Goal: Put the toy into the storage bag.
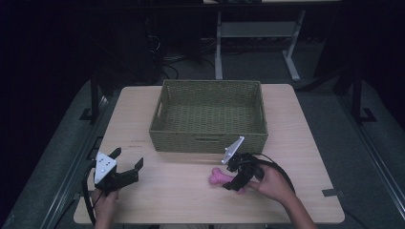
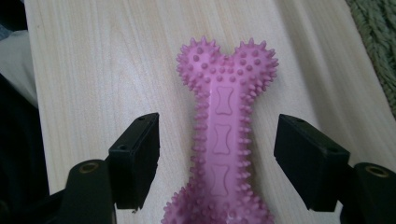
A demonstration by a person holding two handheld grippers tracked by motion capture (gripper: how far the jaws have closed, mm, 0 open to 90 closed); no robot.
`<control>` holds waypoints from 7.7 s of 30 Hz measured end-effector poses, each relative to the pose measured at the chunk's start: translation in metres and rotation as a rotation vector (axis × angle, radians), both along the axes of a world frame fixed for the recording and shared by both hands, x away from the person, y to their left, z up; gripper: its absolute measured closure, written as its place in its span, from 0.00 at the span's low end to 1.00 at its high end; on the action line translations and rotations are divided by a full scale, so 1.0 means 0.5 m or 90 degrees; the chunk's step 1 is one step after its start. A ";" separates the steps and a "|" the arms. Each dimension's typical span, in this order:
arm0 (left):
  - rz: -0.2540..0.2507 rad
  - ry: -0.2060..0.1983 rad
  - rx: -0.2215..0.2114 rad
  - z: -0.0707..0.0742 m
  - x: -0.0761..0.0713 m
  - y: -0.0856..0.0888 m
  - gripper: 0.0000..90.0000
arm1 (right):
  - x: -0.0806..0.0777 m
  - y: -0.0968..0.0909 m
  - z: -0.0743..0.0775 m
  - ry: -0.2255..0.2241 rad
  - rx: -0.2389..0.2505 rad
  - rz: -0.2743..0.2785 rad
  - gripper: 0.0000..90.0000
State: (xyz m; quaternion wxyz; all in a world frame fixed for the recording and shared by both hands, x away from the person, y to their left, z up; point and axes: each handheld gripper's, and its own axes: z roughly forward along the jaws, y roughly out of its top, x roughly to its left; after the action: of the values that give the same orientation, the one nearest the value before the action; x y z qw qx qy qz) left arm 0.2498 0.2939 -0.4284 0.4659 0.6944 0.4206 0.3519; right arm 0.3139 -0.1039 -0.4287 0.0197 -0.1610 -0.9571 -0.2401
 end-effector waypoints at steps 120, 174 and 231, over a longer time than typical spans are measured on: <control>0.028 -0.003 -0.004 0.001 -0.015 0.028 0.14 | 0.145 -0.010 0.224 0.040 0.030 0.061 0.64; 0.039 -0.006 -0.012 0.001 -0.015 0.040 0.14 | 0.297 -0.003 0.246 0.062 0.020 0.009 0.64; 0.035 -0.006 -0.018 0.002 -0.016 0.041 0.14 | 0.373 0.016 0.096 0.134 -0.067 -0.043 0.63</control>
State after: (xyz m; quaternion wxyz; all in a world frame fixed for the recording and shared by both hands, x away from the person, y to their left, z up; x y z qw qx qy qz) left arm 0.2416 0.3145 -0.4274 0.4676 0.6742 0.4424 0.3620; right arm 0.5004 -0.0958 -0.3809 0.1036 -0.2180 -0.9551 -0.1720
